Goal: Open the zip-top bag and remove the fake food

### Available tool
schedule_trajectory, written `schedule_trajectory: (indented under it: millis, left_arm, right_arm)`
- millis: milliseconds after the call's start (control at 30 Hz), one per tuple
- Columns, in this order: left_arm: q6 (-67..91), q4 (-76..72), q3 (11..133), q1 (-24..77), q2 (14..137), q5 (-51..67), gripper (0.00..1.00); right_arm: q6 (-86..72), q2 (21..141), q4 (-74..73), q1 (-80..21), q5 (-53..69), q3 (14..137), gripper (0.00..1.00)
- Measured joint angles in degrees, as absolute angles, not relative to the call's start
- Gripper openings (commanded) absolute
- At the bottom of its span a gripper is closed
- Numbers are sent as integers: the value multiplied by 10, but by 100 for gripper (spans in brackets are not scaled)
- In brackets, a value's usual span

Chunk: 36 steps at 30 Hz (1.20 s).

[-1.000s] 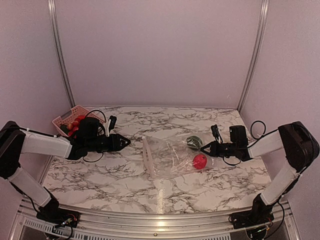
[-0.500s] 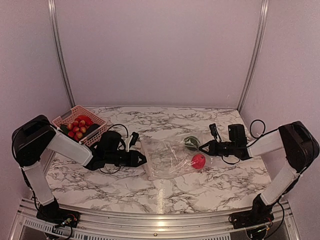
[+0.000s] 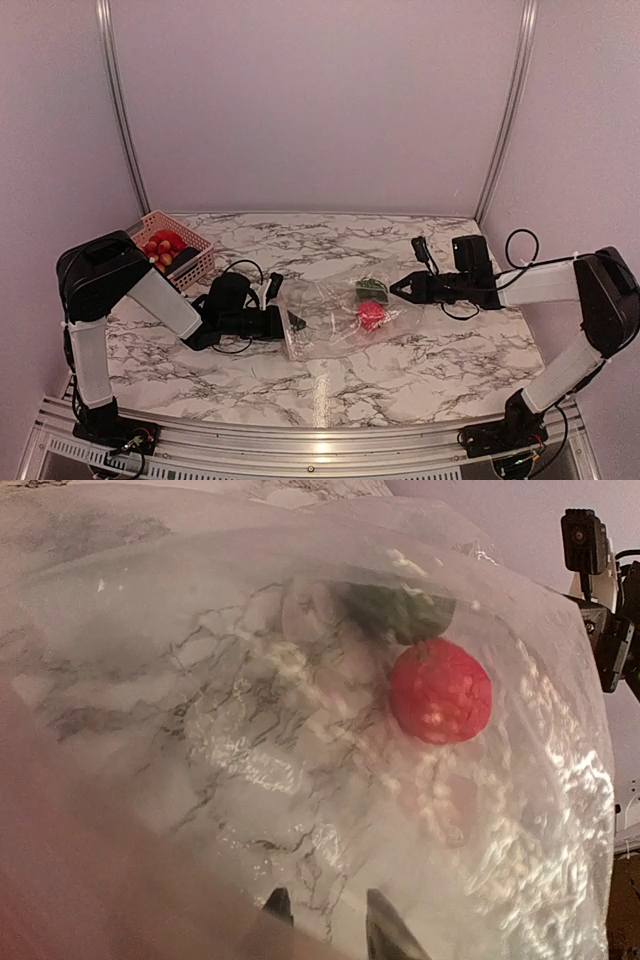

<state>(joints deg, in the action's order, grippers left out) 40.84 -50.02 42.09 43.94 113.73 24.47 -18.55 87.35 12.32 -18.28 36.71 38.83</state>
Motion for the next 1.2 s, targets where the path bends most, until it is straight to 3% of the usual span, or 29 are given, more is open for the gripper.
schedule_trajectory:
  millis: [133, 467, 667, 933, 1200]
  left_arm:
    - [414, -511, 422, 440, 1140, 245, 32]
    - [418, -525, 443, 442, 1158, 249, 44]
    - [421, -528, 467, 444, 1172, 250, 47]
    - [423, -529, 507, 454, 1197, 255, 51]
    - [422, -537, 521, 476, 1214, 270, 52]
  right_arm:
    - [-169, 873, 91, -173, 354, 388, 51]
    - [-149, 914, 66, -164, 339, 392, 50]
    - [-149, 961, 72, -170, 340, 423, 36]
    - [-147, 988, 77, -204, 344, 435, 0]
    - [-178, 988, 124, -254, 300, 407, 0]
